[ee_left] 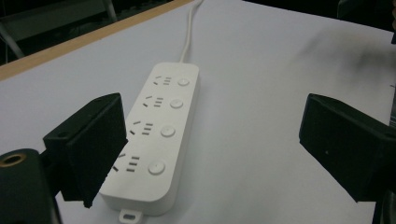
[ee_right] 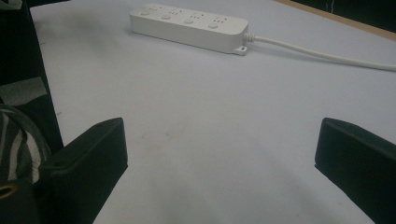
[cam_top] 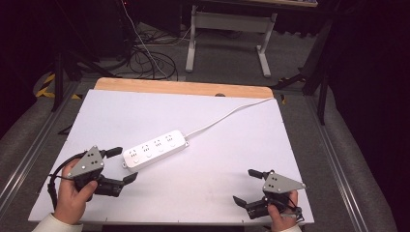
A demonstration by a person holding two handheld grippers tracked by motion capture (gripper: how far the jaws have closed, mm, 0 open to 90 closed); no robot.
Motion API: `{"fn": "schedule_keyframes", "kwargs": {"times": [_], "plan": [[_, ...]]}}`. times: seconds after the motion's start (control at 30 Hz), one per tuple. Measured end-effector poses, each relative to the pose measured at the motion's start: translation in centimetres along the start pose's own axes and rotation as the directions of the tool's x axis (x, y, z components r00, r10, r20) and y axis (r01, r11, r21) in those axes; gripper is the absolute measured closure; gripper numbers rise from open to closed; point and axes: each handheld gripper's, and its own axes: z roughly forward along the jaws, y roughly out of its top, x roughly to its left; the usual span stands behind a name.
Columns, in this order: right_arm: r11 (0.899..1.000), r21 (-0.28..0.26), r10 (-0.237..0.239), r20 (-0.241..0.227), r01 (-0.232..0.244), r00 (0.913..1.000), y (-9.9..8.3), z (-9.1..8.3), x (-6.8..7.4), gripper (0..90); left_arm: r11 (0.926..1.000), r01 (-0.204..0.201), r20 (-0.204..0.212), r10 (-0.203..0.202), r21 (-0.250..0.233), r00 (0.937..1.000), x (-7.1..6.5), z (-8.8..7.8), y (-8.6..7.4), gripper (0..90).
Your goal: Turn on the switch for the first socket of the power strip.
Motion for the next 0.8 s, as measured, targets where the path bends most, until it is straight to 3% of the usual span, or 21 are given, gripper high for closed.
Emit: {"fn": "schedule_keyframes", "kwargs": {"times": [0.57, 0.77, 0.8], "plan": [[1.000, -0.001, -0.001, -0.003, 0.001, 1.0000, -0.1, 0.0, 0.0, 3.2, 0.9999, 0.002, -0.011, -0.002, 0.013, 0.9999, 0.1, -1.4, -4.4, 7.1], [1.000, 0.002, -0.004, -0.003, 0.004, 1.0000, -0.1, 0.0, -0.1, 3.2, 0.9989, 0.047, -0.006, -0.047, -0.001, 0.9989, 0.1, -2.1, -6.2, 7.1], [1.000, 0.002, -0.003, -0.003, 0.003, 1.0000, -0.1, 0.0, -0.1, 3.2, 0.9992, 0.040, -0.012, -0.040, 0.007, 0.9991, 0.2, -2.2, -6.4, 7.1]]}}
